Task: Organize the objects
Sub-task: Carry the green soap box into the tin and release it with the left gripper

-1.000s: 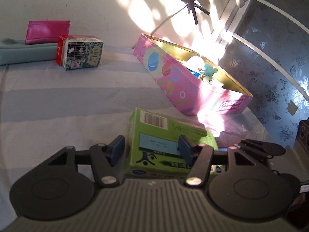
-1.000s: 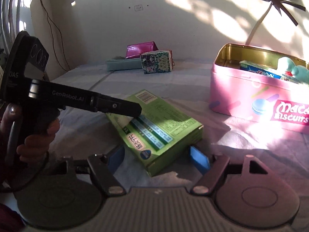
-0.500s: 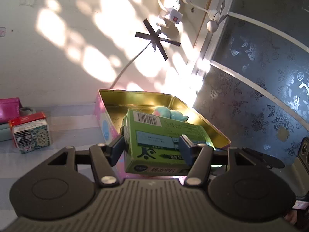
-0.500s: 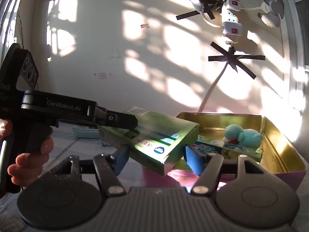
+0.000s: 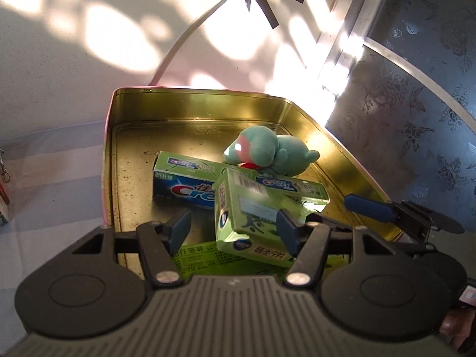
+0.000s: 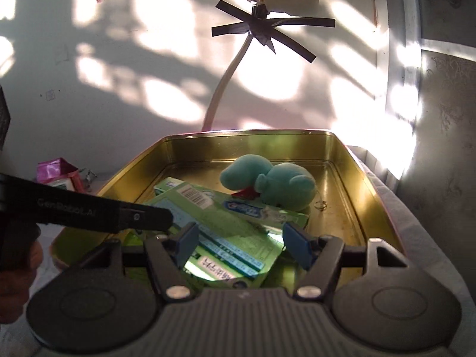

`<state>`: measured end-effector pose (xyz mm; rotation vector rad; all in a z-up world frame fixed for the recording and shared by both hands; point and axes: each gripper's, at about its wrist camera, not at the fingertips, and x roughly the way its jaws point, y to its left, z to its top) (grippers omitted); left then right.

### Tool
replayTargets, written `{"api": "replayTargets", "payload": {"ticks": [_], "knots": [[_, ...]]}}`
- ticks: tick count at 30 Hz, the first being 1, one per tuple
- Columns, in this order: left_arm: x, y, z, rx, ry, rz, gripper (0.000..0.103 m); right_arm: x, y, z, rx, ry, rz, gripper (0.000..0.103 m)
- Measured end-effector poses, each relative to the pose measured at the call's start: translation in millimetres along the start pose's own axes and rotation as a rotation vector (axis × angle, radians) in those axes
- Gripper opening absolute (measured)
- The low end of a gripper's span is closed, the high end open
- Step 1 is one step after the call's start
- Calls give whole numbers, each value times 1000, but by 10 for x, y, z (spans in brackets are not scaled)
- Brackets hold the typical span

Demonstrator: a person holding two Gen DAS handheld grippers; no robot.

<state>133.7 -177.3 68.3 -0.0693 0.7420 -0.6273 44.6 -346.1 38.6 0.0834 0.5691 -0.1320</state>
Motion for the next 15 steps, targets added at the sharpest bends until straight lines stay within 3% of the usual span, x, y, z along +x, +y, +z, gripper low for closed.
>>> {"api": "replayTargets", "payload": {"ticks": [2, 8, 15], "knots": [[-93, -16, -27, 14, -22, 2, 65, 60, -38, -16, -3, -5, -55, 65], [-450, -141, -147, 122, -130, 84, 65, -215, -117, -90, 128, -104, 0, 65], [-746, -305, -390, 193, -166, 131, 65, -583, 31, -231, 223, -156, 25, 66]]}}
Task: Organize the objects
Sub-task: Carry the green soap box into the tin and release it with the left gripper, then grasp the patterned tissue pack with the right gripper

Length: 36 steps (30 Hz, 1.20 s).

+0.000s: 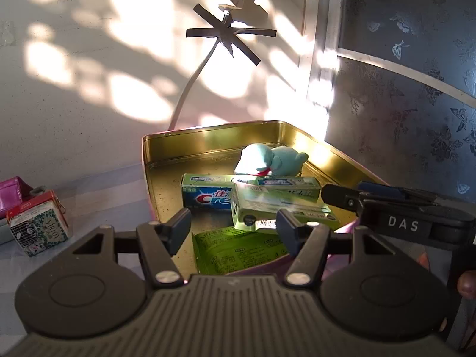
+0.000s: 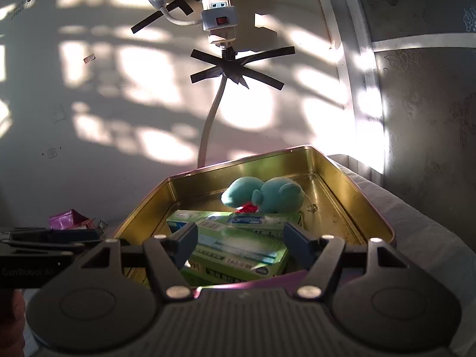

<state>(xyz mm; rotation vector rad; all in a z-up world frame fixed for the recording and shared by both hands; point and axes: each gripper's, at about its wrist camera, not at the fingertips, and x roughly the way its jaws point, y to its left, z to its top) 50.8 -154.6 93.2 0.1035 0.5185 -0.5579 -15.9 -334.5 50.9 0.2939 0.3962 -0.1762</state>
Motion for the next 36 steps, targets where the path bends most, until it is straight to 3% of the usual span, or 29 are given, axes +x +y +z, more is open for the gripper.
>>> {"api": "replayTargets", "payload": {"ticks": [12, 22, 30, 36], "knots": [[-398, 256, -348, -2, -8, 125, 69, -380, 384, -275, -3, 17, 27, 67], [-546, 820, -591, -63, 12, 248, 69, -381, 850, -379, -43, 70, 113, 67], [-583, 1381, -800, -119, 48, 360, 69, -343, 1418, -427, -145, 83, 217, 67], [-645, 1782, -917, -150, 66, 447, 69, -174, 1826, -532, -228, 149, 276, 67]]}}
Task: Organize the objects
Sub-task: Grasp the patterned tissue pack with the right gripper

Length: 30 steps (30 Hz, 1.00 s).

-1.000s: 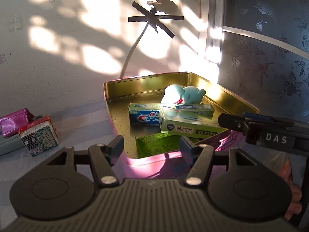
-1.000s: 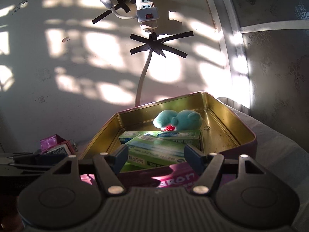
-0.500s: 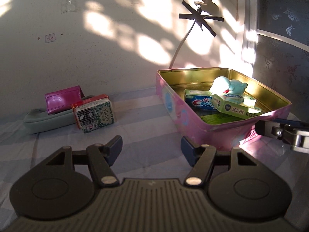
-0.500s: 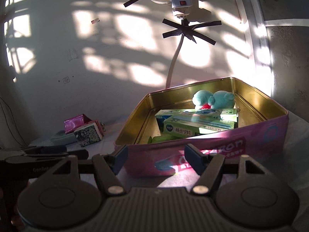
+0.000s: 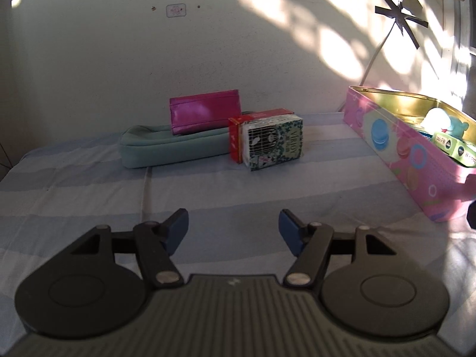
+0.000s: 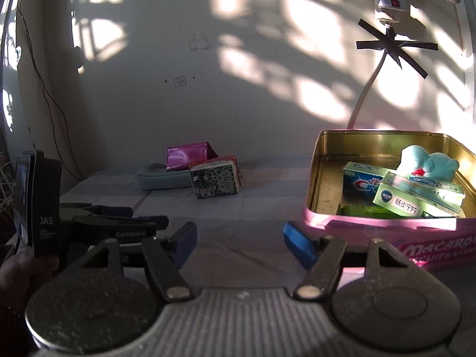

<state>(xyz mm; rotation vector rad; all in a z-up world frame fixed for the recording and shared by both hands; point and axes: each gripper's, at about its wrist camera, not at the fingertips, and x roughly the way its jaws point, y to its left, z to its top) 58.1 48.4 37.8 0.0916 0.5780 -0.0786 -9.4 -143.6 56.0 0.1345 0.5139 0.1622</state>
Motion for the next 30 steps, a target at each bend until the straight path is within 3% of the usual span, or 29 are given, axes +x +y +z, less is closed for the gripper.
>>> {"api": "replayTargets", "payload": {"ticks": [9, 16, 20, 25, 30], "knots": [[172, 517, -57, -48, 30, 99, 69, 519, 281, -108, -15, 156, 76, 67], [273, 888, -90, -200, 43, 114, 69, 997, 464, -77, -81, 241, 90, 67], [274, 946, -92, -242, 40, 96, 70, 1355, 474, 105, -63, 222, 63, 69], [306, 903, -76, -231, 40, 87, 74, 1796, 449, 612, -1, 131, 35, 69], [311, 925, -70, -243, 40, 68, 77, 2206, 329, 974, 110, 132, -6, 68]]}}
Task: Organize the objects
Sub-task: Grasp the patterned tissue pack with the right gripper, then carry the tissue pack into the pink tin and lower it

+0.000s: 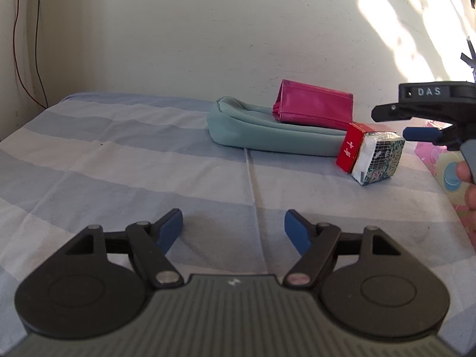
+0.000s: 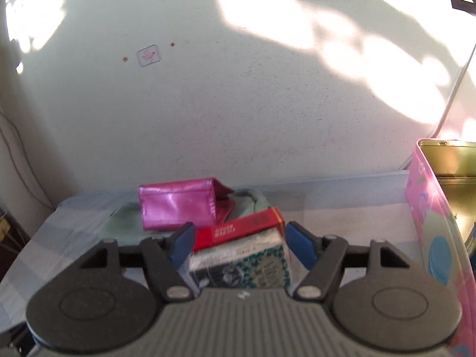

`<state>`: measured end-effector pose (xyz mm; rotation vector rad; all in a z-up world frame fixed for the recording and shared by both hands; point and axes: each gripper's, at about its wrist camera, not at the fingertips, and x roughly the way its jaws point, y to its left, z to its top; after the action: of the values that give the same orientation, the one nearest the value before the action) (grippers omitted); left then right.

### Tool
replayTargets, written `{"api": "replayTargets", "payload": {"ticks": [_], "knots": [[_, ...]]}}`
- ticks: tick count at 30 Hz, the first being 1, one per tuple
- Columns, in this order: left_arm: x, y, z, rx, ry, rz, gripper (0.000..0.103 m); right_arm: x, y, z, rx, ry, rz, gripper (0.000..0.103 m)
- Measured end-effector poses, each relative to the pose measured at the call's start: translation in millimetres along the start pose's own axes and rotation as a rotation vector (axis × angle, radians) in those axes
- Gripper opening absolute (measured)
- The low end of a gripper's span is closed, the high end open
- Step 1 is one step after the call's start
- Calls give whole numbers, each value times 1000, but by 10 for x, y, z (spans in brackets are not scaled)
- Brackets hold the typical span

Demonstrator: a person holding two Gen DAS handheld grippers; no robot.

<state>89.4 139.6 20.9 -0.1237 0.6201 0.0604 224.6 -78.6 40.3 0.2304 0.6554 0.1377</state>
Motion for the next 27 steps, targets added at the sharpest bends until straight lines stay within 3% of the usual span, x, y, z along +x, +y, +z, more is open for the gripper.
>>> {"api": "replayTargets", "payload": {"ticks": [3, 7, 11, 12, 16, 18, 21, 23, 24, 27], "knots": [[0, 5, 4, -2, 2, -6, 78, 125, -80, -29, 41, 58, 19, 60], [-24, 15, 6, -21, 5, -17, 79, -113, -103, -378, 47, 90, 100, 57], [-84, 85, 4, -112, 12, -121, 79, -341, -141, -912, -18, 152, 190, 57], [-89, 97, 3, -132, 12, -142, 79, -460, -127, -1030, -59, 115, 192, 58], [-87, 80, -2, -160, 2, -182, 78, -645, -32, -1118, -185, 40, 152, 74], [-103, 90, -2, -174, -12, -194, 77, -569, 27, -1002, -190, 27, 146, 92], [-151, 108, 8, -172, -60, -184, 77, -366, 164, -919, -238, 40, 155, 96], [-160, 113, 19, -154, -90, -168, 77, -176, 285, -939, -323, 76, 117, 94], [-153, 111, 20, -148, -92, -166, 77, -109, 313, -956, -342, 103, 101, 83], [-104, 139, 35, -151, -64, -214, 77, -164, 338, -997, -361, 99, 121, 72]]}}
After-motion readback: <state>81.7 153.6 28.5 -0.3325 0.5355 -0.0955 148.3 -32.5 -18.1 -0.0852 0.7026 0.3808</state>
